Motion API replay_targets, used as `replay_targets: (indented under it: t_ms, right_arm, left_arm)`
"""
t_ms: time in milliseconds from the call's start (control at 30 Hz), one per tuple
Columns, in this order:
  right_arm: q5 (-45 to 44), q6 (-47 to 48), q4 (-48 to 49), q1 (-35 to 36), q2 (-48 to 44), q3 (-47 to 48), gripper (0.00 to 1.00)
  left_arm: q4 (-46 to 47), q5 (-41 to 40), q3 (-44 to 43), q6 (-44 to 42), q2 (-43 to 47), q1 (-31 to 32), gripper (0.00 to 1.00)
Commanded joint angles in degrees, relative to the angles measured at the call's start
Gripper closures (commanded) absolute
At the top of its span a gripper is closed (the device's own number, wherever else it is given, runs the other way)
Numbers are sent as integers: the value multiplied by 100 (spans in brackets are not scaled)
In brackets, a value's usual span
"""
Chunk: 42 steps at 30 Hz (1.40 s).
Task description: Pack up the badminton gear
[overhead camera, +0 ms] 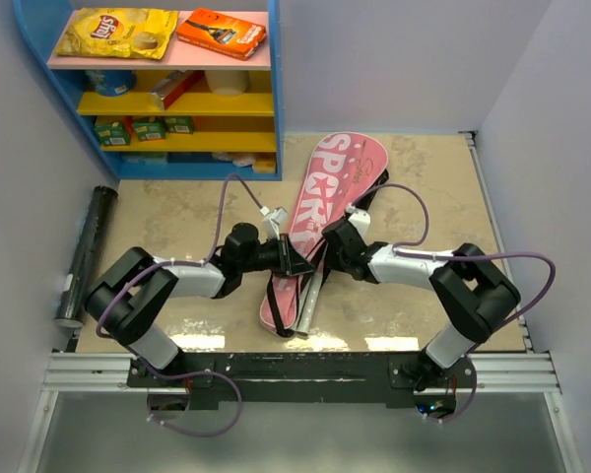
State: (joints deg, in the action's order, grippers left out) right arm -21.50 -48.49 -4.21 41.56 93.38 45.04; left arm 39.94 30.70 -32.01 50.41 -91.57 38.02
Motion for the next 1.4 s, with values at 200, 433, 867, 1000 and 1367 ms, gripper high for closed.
replay_targets:
  t_ms: [200, 433, 867, 1000, 1367]
  right_arm:
    - [111, 296, -282, 1, 462, -294, 100]
    - [-284, 516, -650, 1, -442, -294, 100]
    - [-909, 1359, -3199, 1, -3167, 1287, 100]
    - [-926, 1579, -3955, 1, -3511, 1982, 100]
    - [40, 772, -2955, 19, -3811, 33, 70]
  left_arm:
    - [681, 455, 28, 144, -89, 21, 100]
    - [620, 507, 19, 153, 60, 21, 100]
    - [268, 569, -350, 329, 842, 30, 100]
    - [76, 525, -534, 268, 1105, 30, 100]
    - [329, 376, -245, 311, 702, 30, 100]
